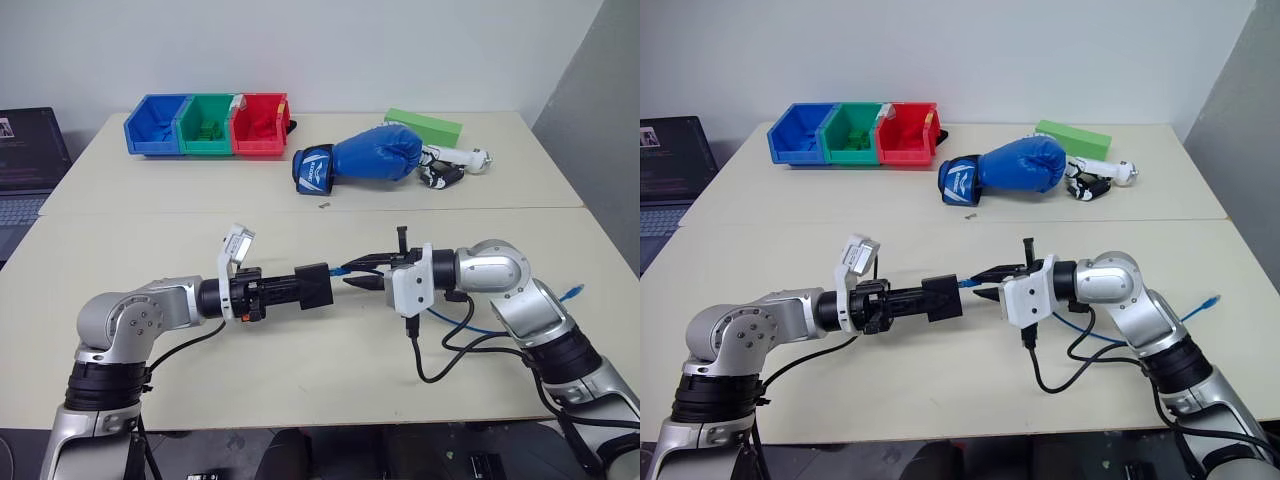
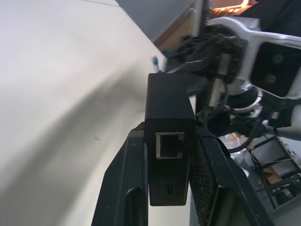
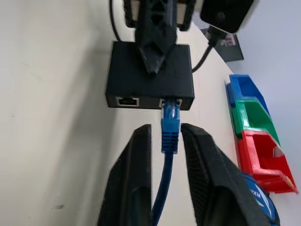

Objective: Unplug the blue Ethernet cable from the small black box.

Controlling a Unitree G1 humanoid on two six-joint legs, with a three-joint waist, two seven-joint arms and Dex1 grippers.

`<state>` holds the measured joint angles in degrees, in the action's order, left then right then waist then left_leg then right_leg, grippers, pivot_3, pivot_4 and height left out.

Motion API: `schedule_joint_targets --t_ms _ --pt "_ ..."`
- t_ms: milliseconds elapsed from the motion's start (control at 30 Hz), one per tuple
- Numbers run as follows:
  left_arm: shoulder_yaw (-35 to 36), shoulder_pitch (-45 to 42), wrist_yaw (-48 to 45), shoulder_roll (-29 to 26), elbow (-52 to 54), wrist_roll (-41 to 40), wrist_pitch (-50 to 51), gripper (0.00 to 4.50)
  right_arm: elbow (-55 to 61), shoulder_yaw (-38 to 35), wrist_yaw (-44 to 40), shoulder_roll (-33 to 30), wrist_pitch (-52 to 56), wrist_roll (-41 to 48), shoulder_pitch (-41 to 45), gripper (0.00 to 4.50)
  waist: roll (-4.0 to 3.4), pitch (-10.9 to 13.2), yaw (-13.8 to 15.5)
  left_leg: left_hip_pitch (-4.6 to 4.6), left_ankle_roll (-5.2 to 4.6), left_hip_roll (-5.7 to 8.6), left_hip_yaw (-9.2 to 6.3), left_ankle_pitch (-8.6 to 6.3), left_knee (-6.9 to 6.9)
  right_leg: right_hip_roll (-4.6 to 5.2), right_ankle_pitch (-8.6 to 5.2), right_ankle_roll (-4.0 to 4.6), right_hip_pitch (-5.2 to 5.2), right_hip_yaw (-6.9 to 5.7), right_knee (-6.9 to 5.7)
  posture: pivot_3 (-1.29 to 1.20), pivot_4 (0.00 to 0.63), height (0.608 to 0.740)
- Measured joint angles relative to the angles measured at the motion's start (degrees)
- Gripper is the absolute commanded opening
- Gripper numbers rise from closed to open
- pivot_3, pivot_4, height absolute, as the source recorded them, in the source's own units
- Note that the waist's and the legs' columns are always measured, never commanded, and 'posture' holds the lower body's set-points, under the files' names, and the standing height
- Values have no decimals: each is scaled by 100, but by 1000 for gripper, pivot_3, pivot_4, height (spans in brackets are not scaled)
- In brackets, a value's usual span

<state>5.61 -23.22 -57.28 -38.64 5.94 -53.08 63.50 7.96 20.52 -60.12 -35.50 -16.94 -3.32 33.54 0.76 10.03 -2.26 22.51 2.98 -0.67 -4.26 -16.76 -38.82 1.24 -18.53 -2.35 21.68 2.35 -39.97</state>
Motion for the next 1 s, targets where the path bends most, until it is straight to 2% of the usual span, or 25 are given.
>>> schedule_joint_targets --t_ms 67,167,233,267,367,467,667,1000 --pt "-84 -3 -162 -112 2 86 -102 801 156 -7 -186 -165 135 128 -68 2189 0 0 11 0 -1 0 0 0 0 0 0 0 -1 0 1 0 150 740" --pt "-243 -21 -462 -240 1 298 -370 801 606 -142 -479 -409 1073 814 -171 2790 0 0 28 0 -1 -1 0 0 0 1 0 0 -1 1 0 0 150 740" --pt "-319 -64 -620 -281 -1 421 -556 801 969 -385 -485 -454 2013 1461 -203 2841 0 0 36 0 -1 -3 -5 0 -1 1 0 1 -4 -1 0 0 150 740" --pt "-396 -125 -763 -306 -1 545 -763 801 1183 -624 -324 -385 3060 2243 -199 2841 0 0 37 2 -1 -4 -7 0 0 3 0 1 -4 0 1 0 150 740" --pt "-476 -251 -1011 -322 19 713 -1125 801 1310 -1137 221 -110 5019 3765 -113 2841 0 0 38 0 -1 -4 -9 0 0 8 0 2 -7 1 1 0 150 740" --pt "-533 -349 -1204 -320 55 722 -1276 800 1257 -1453 810 291 6454 4860 -103 2841 0 0 36 3 -2 -3 -8 -1 1 6 -1 4 -2 0 3 0 150 740" --pt "-540 -377 -1327 -320 102 723 -1311 800 974 -1492 1265 607 7059 5139 -101 2841 -1 1 35 11 -3 2 -1 -1 2 1 -1 3 6 -2 2 0 150 740" --pt "-598 -377 -1466 -378 136 842 -1415 800 921 -1419 1162 694 7279 5222 -47 2841 -2 1 32 12 -3 1 -1 -2 2 -4 -1 3 8 -3 2 0 150 740"
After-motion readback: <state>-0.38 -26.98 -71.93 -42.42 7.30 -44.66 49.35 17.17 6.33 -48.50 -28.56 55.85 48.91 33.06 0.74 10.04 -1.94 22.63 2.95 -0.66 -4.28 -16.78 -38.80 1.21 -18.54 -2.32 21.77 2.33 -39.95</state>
